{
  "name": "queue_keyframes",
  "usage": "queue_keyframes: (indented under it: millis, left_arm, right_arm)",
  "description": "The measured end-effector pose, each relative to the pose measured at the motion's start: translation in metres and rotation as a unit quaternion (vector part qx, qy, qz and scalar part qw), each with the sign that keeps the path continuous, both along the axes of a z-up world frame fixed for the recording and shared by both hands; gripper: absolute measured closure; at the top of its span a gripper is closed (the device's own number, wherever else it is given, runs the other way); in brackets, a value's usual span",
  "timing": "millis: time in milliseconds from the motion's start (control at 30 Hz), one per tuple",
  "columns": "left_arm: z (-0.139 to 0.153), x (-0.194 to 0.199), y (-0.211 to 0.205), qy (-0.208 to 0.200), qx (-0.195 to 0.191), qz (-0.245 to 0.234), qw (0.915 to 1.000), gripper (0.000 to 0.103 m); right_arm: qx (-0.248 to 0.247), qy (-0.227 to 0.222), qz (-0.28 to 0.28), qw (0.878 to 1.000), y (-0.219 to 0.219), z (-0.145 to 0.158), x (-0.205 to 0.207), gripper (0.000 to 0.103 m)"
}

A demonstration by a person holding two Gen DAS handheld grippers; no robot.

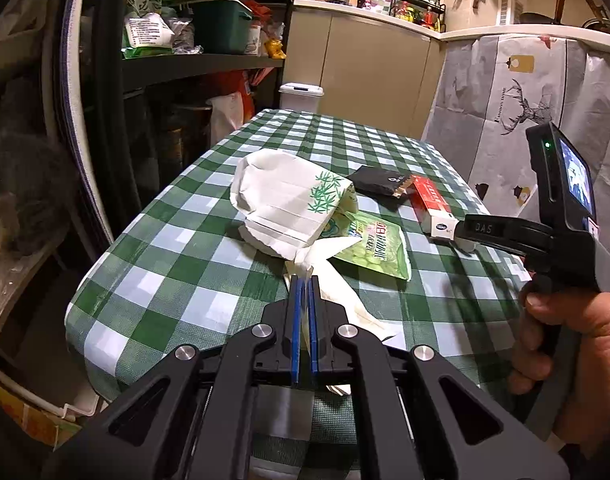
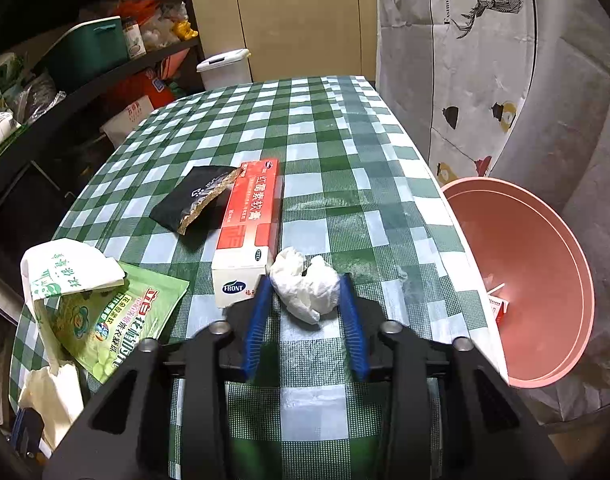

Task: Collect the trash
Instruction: 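Grasp the white paper strip with the left gripper while the right gripper grasps the crumpled tissue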

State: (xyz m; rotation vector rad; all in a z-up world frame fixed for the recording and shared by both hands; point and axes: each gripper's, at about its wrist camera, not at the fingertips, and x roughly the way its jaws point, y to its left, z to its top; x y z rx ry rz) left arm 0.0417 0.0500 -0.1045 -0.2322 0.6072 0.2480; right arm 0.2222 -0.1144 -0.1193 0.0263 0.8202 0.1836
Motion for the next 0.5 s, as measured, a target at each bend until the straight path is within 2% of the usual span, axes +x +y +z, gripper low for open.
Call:
queue_keyframes:
  millis: [67, 133, 500]
  left_arm:
    - [-0.001, 0.000, 0.000, 0.002, -0.001, -0.001, 1.0000, 0.099]
    - [-0.001, 0.000, 0.000, 0.001, 0.000, -0.001, 1.0000, 0.099]
    - [0.013, -0.010, -0.010, -0.018, 0.002, -0.010, 0.9998, 0.099]
  right_arm:
    - [-0.003, -0.001, 0.002, 1.000, 0.001, 0.000, 0.000, 0.086]
    - [-0.005, -0.005, 0.004, 1.000, 0.000, 0.002, -0.003, 0.089]
    - [0.008, -0.040, -0.002, 0.999, -0.022, 0.028, -0.033, 0.091]
